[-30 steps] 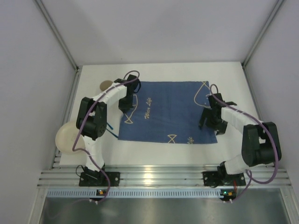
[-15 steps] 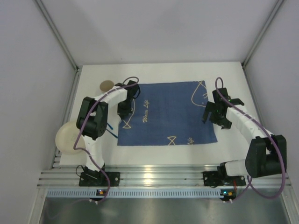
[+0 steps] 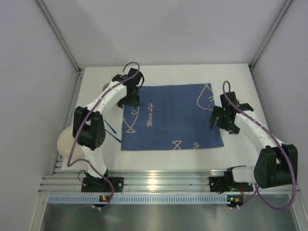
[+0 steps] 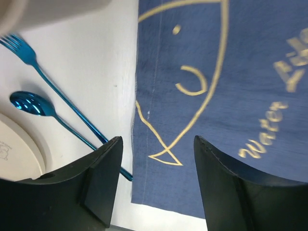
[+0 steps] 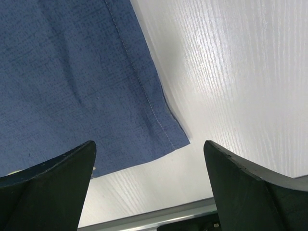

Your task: Set the dinner table for one person

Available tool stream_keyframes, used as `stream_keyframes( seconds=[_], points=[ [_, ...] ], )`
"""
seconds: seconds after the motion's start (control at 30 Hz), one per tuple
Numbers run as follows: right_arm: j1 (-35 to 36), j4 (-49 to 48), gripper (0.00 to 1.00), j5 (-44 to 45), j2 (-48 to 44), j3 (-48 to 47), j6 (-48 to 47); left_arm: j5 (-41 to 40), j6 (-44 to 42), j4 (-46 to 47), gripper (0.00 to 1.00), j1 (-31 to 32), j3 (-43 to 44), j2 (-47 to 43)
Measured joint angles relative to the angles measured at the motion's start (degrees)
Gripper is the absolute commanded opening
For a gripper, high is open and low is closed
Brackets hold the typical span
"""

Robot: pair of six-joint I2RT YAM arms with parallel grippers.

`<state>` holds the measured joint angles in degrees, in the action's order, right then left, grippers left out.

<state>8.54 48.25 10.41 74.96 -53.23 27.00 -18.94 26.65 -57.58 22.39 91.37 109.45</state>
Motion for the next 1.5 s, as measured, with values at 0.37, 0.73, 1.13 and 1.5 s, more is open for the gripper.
stream_keyframes(
  seconds=[0.37, 0.73, 1.13, 1.5],
  points=[
    [0.31, 1.95, 0.93, -0.11, -2.69, -0.02, -1.05, -4.46, -1.38, -1.22, 0.71, -0.59, 16.17, -4.31],
    [0.35, 4.35, 0.93, -0.96, -6.78, 0.00, -1.09, -4.22, -2.34, -0.46, 0.70, -14.23, 17.73, -1.57],
    [0.35, 6.25, 0.93, -1.01, -6.97, 0.00, -1.05, -1.44, -2.29, 4.68, 0.64, -15.96, 12.94, 1.86],
    [0.35, 7.19, 0.93, -0.46, -6.97, 0.00, -0.90, 0.11, -2.10, 8.90, 0.26, -19.93, 8.90, 3.43]
  ],
)
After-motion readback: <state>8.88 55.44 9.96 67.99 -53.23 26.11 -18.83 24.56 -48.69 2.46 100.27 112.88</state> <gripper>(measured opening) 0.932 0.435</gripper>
